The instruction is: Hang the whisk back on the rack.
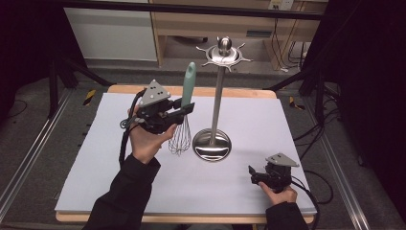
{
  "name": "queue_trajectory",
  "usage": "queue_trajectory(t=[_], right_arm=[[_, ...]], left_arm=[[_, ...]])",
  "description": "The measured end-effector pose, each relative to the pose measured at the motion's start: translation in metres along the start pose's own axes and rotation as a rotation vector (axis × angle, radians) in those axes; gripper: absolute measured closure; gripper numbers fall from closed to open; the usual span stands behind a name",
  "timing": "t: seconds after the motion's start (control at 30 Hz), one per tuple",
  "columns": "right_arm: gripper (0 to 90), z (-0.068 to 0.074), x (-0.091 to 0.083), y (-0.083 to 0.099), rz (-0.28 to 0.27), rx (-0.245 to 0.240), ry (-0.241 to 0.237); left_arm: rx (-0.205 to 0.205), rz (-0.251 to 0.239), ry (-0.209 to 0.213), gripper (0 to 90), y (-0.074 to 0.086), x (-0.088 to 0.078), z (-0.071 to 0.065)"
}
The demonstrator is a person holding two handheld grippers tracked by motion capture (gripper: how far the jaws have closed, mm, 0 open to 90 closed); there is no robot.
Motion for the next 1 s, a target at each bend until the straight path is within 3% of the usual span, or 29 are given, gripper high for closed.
queue_trajectory(t=[0.3,1.0], right_arm=[[11.0,0.000,0.000,0.000,0.000,0.002,0.000],[11.0,0.000,0.000,0.000,0.000,0.004,-0.001]], left_arm=[[0.014,0.010,0.008,68.6,-0.008,0.005,-0.003],[0.022,0.050,0.000,68.6,-0.005,0.025,0.001]])
Point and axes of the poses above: each handheld gripper's, and its own axes: x roughly forward along the jaws, y roughly out of its underside, z roughly to its left, the point moved 10 cm from there along x, roughly forward along the jaws, and after that the axes turned 11 degrees about x, right-handed, at the moved point
